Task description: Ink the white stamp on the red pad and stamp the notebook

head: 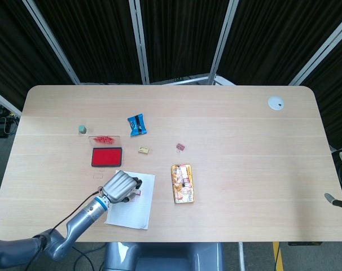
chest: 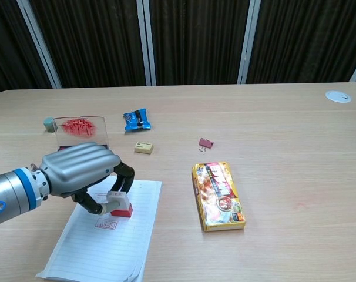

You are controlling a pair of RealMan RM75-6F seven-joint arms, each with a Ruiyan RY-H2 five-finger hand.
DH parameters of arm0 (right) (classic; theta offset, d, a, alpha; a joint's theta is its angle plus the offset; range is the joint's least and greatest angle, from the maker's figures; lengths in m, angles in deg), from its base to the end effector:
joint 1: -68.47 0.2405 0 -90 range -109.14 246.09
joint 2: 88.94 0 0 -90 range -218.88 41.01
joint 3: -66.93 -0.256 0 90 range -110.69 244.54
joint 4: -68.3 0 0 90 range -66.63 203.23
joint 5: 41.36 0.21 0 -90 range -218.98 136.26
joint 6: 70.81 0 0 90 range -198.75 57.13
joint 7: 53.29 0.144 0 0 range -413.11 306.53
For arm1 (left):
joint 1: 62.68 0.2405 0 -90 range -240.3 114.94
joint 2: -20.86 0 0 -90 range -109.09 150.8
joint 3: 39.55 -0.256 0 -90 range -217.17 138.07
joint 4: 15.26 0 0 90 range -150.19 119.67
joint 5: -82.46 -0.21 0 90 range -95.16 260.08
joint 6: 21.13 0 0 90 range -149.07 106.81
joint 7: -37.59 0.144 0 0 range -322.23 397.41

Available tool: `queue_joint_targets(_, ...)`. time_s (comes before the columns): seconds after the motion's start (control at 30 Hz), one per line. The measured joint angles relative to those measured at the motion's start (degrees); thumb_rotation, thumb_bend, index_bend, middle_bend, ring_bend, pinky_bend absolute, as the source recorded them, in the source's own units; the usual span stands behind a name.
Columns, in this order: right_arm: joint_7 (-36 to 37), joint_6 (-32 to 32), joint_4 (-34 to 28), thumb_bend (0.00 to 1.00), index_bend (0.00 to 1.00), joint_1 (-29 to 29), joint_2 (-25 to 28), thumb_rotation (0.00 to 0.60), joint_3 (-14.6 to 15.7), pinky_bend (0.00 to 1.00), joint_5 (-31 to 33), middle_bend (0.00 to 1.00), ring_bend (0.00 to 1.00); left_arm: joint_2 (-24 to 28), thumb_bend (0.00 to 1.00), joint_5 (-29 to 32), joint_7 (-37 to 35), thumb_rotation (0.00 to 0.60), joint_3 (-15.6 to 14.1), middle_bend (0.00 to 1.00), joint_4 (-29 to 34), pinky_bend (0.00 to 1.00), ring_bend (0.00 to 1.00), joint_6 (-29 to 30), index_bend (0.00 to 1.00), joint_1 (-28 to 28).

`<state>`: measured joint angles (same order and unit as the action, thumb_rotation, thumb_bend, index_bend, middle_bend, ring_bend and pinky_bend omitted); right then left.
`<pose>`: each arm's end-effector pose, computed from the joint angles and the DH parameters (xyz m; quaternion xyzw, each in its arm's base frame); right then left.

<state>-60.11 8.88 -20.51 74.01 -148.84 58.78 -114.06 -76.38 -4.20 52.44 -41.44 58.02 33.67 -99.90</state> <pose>-0.3513 -0.2020 0.2079 0.5570 -0.3631 0.2864 0.6898 -0.1802 0.2728 -0.0833 -0.8474 -0.2748 -0.3232 0.3194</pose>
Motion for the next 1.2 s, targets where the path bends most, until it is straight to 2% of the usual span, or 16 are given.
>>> queue_joint_targets(0.77,0.1,0.0,0.1,0.00,0.00,0.0,0.0,0.600,0.0,0.00,-0.1,0.00,0.00,0.4,0.39,-0.6,-1.4,0.600,0.0,0.57,0.1,0.87,0.83,1.1,0.58,0.3)
queue_joint_targets(0.97,0.0,0.0,0.0,0.00,0.00,-0.1,0.0,0.600,0.1,0.00,-0.1,0.00,0.00,2.6,0.39,-1.2,-2.0,0.600,0.9,0.57,2.9,0.87,0.83,3.1,0.58,0.3)
queue_joint_targets(1.2,-0.3,0.3,-0.3,0.00,0.00,-0.1,0.0,0.600,0.1,0.00,-0.3,0.00,0.00,7.6,0.39,-2.0,-3.0,0.600,2.5,0.57,8.3,0.87,0.83,6.1,0.57,0.5)
